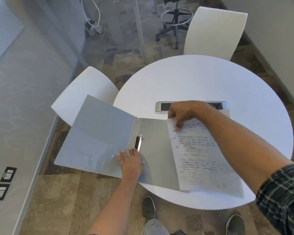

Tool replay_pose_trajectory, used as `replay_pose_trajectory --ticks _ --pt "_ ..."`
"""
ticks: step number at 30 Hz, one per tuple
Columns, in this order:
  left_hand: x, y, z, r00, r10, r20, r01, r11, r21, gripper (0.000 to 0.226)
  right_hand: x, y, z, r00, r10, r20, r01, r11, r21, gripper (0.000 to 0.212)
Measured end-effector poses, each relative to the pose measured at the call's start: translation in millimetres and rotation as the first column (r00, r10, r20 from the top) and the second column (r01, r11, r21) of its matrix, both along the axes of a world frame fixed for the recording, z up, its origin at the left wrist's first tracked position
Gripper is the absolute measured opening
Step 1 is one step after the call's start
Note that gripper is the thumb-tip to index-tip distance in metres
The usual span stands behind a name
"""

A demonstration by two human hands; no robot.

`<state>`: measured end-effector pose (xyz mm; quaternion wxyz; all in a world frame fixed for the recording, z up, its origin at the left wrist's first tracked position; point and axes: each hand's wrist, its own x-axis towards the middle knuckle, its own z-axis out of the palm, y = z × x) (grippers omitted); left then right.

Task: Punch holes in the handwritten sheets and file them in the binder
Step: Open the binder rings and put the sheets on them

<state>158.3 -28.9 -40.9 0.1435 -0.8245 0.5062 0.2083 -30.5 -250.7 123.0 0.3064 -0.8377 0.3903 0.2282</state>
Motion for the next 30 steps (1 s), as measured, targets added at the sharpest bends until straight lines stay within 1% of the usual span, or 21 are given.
replay_pose_trajectory --ticks 2,5,8,9,10,13,16,18,20,21,23,24,25,26,27,28,30 --pt "-2 6 -2 0.999 -0.048 0.009 0.048 0.998 -0.049 0.058 7 9 -25 1.000 -0.004 0.029 0.004 1.000 -0.004 0.022" --pt "-10 9 3 0.996 -0.066 -0.055 0.062 0.996 -0.070 0.053 11 22 -63 0.996 -0.053 0.072 0.055 0.998 -0.025 0.021" --pt "-22 12 6 0.993 -0.084 -0.085 0.077 0.993 -0.089 0.053 7 29 -99 0.992 -0.115 0.053 0.122 0.980 -0.159 0.059" --pt "-26 14 6 0.992 -0.087 -0.094 0.079 0.993 -0.091 0.053 5 31 -107 0.990 -0.135 0.049 0.142 0.969 -0.204 0.062" --pt "-30 15 5 0.990 -0.095 -0.102 0.085 0.992 -0.094 0.053 2 33 -112 0.988 -0.148 0.035 0.152 0.957 -0.248 0.058" --pt "-42 18 1 0.985 -0.111 -0.131 0.095 0.988 -0.122 0.053 -6 37 -126 0.986 -0.166 -0.019 0.148 0.920 -0.362 0.034" --pt "-52 20 -1 0.981 -0.118 -0.156 0.097 0.986 -0.137 0.052 -8 40 -131 0.987 -0.160 -0.033 0.130 0.888 -0.440 0.030" --pt "-57 21 -1 0.979 -0.127 -0.157 0.102 0.983 -0.154 0.054 -7 41 -135 0.990 -0.141 -0.009 0.121 0.875 -0.468 0.029" --pt "-59 20 -3 0.979 -0.133 -0.154 0.106 0.980 -0.171 0.055 -5 43 -139 0.993 -0.106 0.045 0.115 0.866 -0.487 0.030" --pt "-60 20 -4 0.979 -0.136 -0.154 0.108 0.978 -0.177 0.055 -5 45 -143 0.994 -0.075 0.074 0.103 0.854 -0.511 0.036" --pt "-62 20 -6 0.979 -0.148 -0.139 0.121 0.975 -0.186 0.055 -7 50 -152 0.990 -0.050 0.131 0.117 0.808 -0.577 0.059" --pt "-62 20 -6 0.979 -0.157 -0.131 0.131 0.973 -0.189 0.055 -8 54 -155 0.982 -0.074 0.174 0.166 0.781 -0.602 0.071" --pt "-63 20 -5 0.978 -0.169 -0.123 0.144 0.971 -0.189 0.056 -9 60 -156 0.968 -0.102 0.230 0.226 0.752 -0.619 0.078" --pt "-65 20 -5 0.977 -0.182 -0.109 0.160 0.969 -0.188 0.057 -9 68 -158 0.947 -0.115 0.300 0.286 0.728 -0.623 0.079" --pt "-68 21 -5 0.976 -0.197 -0.087 0.178 0.965 -0.193 0.059 -9 78 -159 0.918 -0.118 0.379 0.342 0.721 -0.603 0.074" --pt "-70 23 -7 0.975 -0.210 -0.072 0.191 0.960 -0.204 0.062 -9 89 -160 0.885 -0.120 0.450 0.382 0.740 -0.553 0.066" --pt "-76 24 -11 0.974 -0.220 -0.055 0.203 0.954 -0.220 0.066 -13 115 -161 0.824 -0.149 0.547 0.404 0.831 -0.382 0.049"
